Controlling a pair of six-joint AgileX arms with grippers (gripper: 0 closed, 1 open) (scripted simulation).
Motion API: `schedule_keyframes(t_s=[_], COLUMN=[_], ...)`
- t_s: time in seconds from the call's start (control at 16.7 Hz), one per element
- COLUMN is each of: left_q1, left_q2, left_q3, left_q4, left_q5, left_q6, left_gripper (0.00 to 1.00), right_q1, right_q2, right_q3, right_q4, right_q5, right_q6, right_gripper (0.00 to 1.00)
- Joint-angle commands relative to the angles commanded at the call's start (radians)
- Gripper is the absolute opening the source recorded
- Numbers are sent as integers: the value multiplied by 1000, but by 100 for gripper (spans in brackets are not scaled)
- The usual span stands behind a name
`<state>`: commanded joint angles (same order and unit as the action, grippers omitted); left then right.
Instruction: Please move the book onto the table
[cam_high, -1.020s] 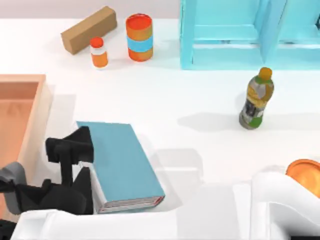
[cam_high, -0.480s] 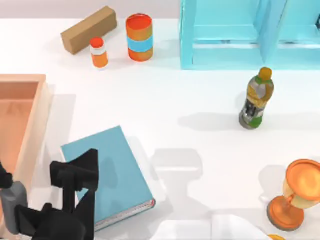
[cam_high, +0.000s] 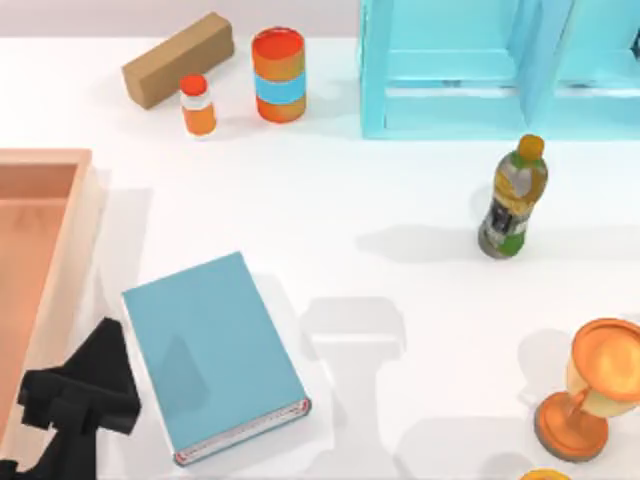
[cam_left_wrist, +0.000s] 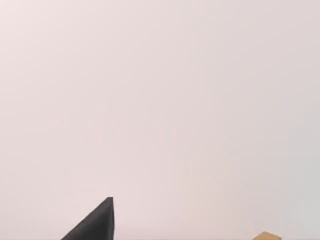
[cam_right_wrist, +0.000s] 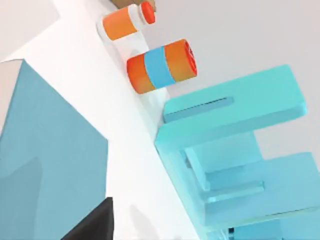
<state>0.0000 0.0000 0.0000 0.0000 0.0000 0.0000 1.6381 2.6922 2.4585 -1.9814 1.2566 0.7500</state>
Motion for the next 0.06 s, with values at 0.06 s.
schedule_keyframes(t_s=[0.06], left_q1=[0], left_q2=[0], left_q3=[0], left_q4=[0], left_q5=[0], left_q6=[0], left_gripper=[100], right_q1=[0], right_q2=[0], right_q3=[0], right_q4=[0], right_q5=[0], right_q6=[0], right_gripper=[100])
